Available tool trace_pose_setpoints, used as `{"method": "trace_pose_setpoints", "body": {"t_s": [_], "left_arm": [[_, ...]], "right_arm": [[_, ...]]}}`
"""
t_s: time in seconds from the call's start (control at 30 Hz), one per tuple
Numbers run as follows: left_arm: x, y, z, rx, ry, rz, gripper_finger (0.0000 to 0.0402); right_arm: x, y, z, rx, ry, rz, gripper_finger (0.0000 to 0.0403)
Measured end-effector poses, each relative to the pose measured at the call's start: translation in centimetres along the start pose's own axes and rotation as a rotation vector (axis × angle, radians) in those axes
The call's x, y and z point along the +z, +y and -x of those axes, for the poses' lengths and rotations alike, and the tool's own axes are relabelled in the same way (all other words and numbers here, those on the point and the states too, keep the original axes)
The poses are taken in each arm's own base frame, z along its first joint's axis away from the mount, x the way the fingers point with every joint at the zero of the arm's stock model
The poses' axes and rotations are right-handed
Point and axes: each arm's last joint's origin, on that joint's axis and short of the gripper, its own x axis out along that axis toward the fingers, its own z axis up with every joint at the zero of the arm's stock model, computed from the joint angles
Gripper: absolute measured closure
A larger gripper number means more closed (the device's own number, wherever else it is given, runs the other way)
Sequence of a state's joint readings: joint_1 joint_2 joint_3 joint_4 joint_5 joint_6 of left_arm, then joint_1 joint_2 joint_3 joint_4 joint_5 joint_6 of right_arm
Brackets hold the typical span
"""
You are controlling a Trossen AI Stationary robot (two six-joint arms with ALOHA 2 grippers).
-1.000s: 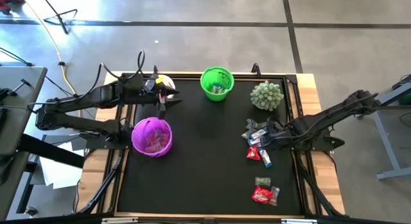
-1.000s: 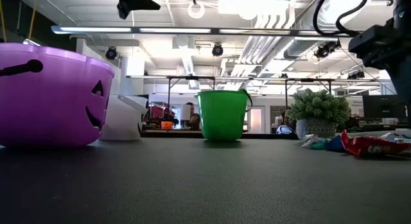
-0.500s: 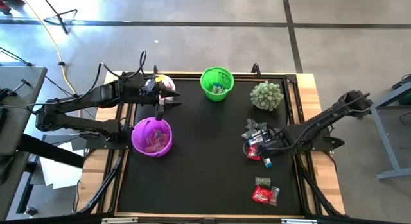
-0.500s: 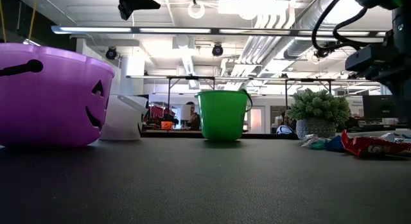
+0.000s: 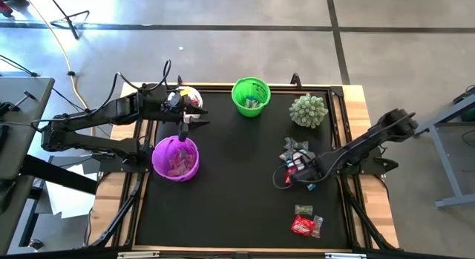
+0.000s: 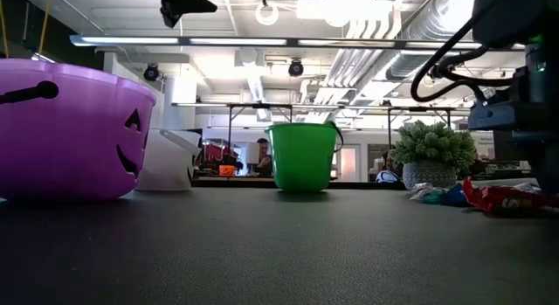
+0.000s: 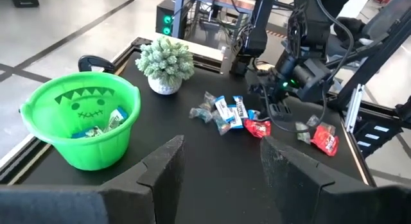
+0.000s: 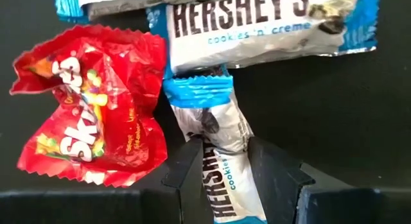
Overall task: Sort candy
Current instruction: Put the white chocolate into the green bucket
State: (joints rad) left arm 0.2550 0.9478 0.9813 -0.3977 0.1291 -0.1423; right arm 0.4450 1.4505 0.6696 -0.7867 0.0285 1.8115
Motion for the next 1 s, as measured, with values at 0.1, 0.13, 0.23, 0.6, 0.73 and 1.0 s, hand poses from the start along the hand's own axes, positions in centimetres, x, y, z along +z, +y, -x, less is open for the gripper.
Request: {"method": "trace_pose_setpoints", "body": {"t_s": [0.1,0.13,0.23,0.6,0.73,1.0], "left_arm": [[0.0,0.0,0.0,0.000,-0.001,-0.007,0.0216],[0.0,0.0,0.0,0.000,-0.001,-0.007,0.0216],[0.0,0.0,0.0,-0.005,0.000,-0.006,0.0216],[0.0,0.1,0.0,-0.004,0.002,0.005,0.0216],[0.0,0.1,0.0,-0.004,0.003,0.006,0.0216],[0.0,0.1,0.0,-0.012,0.003,0.037,0.0216]], "right_arm": [[-0.1,0.1,-0.3,-0.012,0.002,0.015,0.0276],[-0.1,0.1,-0.3,-0.012,0.003,0.013,0.0276],[0.0,0.1,-0.2,-0.004,0.006,-0.019,0.0278],[-0.2,0.6,0.6,0.105,0.061,-0.074,0.0378],[-0.3,0.8,1.1,0.159,0.076,-0.075,0.0398],[-0.2,1.3,3.3,0.248,0.058,-0.073,0.0400]]}}
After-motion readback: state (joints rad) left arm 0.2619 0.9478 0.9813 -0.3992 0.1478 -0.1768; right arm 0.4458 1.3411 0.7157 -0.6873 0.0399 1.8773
